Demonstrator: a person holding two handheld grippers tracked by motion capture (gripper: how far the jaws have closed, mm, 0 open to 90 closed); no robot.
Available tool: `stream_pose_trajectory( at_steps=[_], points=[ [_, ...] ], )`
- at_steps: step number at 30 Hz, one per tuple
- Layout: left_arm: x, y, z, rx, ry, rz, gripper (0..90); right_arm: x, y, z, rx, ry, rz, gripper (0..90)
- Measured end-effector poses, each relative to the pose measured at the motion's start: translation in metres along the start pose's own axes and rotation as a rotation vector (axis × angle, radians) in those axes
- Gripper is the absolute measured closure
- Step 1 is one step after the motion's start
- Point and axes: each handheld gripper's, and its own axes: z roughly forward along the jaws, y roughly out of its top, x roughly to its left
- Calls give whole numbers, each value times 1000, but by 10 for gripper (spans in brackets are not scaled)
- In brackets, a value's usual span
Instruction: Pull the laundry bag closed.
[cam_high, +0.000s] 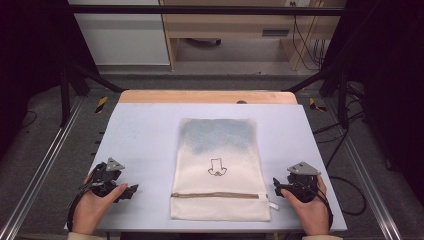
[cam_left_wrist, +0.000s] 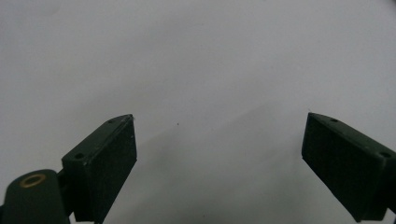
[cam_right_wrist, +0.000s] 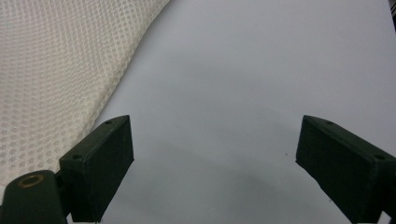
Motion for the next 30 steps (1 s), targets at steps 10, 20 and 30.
stream_pose_trajectory(
  at_steps=[10,20,30],
  points=[
    [-9,2,-2,-24,7,24,95,6,3,-8,-20,28,-27,173],
    [-9,3,0,-14,10,46,106,30,28,-13,40,144,-132,212],
    [-15,1,1,-4,3,96,98,90,84,-11,128,286,-380,368]
  ],
)
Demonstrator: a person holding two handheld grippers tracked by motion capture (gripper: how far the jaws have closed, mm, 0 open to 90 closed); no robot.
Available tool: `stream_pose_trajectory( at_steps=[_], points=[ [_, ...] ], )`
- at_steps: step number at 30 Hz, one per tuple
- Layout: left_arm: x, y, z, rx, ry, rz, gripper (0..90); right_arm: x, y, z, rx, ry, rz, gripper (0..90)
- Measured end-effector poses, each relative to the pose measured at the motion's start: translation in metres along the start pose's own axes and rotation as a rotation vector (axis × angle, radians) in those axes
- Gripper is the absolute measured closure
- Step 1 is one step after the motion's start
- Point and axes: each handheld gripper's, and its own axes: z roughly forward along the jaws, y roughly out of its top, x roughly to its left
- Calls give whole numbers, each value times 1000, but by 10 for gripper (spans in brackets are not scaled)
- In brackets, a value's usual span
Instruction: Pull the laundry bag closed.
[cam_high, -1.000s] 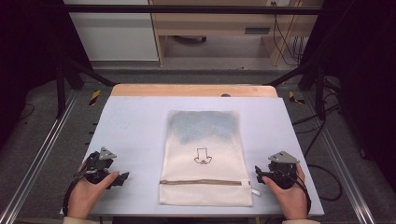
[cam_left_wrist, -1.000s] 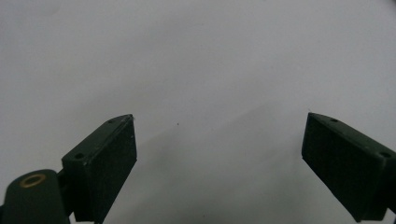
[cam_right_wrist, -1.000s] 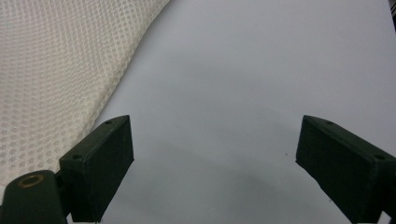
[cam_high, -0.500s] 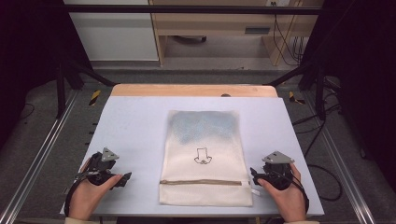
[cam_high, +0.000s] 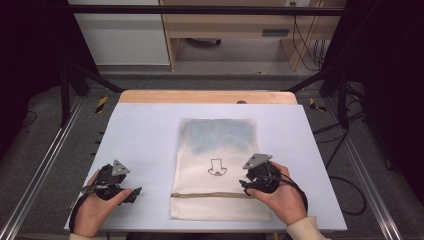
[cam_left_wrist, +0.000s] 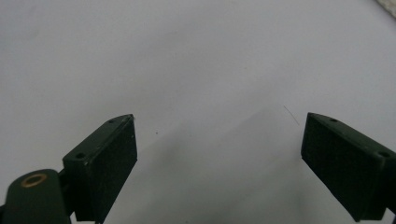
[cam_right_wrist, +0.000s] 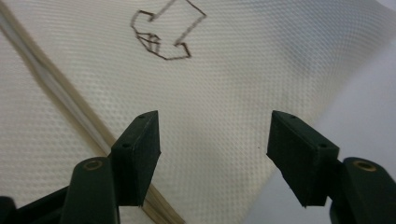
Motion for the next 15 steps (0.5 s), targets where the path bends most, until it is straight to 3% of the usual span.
stream_pose_trajectory(
  at_steps=[3,7,15],
  points=[
    [-2,1,0,-2,6,11,95,8,18,3,34,20,-60,418],
    [-3,0,0,-1,13,3,93,19,41,5,34,68,-117,483],
    [-2,-5,-1,-2,13,-17,95,35,77,10,29,140,-179,595]
  ],
)
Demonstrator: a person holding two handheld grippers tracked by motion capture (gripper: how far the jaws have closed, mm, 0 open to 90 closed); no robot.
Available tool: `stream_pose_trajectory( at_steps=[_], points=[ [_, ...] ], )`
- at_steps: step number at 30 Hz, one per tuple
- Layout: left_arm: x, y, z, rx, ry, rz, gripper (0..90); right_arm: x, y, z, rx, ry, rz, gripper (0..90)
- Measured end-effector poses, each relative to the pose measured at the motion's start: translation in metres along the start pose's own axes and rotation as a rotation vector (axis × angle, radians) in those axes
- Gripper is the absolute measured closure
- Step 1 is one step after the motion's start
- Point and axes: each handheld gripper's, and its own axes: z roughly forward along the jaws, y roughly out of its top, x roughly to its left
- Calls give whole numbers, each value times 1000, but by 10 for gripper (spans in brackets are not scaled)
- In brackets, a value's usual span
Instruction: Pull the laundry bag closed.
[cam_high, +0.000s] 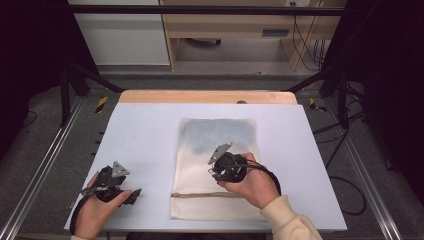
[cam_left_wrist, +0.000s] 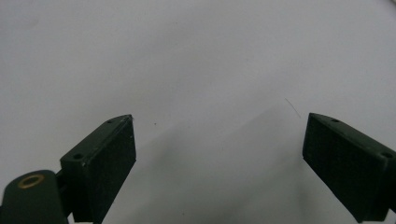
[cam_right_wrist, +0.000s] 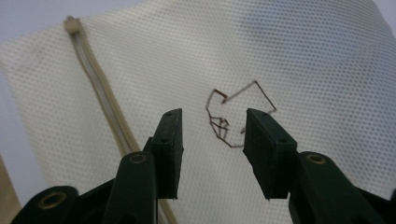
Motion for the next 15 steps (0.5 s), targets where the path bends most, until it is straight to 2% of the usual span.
stream_pose_trajectory(
  at_steps=[5,7,11,15],
  points=[
    [-1,-1,-1,4,-2,4,99,7,14,6,18,25,-40,638],
    [-1,-1,-2,2,-2,1,99,12,22,11,30,55,-60,671],
    [0,-2,-1,6,-6,-2,100,16,30,18,31,85,-88,708],
    [1,-3,0,7,-9,-4,101,21,37,23,34,122,-97,730]
  ],
)
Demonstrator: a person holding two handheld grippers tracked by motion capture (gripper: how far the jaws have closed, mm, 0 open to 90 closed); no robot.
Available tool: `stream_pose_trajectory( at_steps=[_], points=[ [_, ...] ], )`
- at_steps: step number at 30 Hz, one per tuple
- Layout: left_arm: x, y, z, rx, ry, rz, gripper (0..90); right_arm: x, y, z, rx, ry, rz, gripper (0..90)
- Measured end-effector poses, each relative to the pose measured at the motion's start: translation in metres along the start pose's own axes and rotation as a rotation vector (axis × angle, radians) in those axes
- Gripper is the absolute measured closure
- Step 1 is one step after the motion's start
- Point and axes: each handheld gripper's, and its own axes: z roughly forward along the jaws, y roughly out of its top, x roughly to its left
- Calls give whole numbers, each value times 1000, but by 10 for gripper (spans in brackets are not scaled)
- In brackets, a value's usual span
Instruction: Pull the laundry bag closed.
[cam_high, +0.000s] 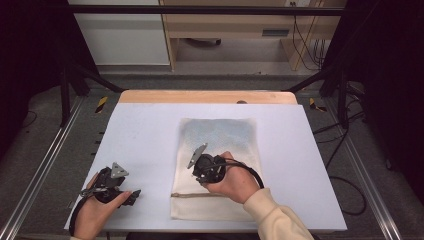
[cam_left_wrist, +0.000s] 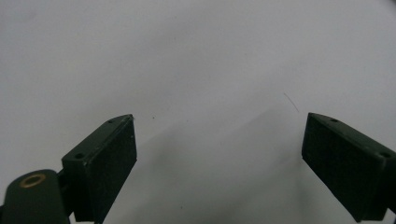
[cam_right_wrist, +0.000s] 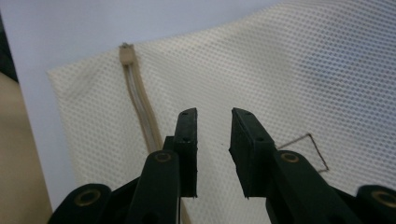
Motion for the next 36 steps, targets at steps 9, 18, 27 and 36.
stream_pose_trajectory(
  at_steps=[9,18,27,36],
  points=[
    [2,-2,0,-1,3,0,102,9,22,19,21,48,-58,762],
    [3,-3,0,1,16,-3,102,23,39,32,22,88,-112,782],
    [3,-2,1,3,15,10,102,33,44,48,28,125,-121,792],
    [0,0,1,2,14,17,101,40,43,57,34,148,-118,758]
  ],
)
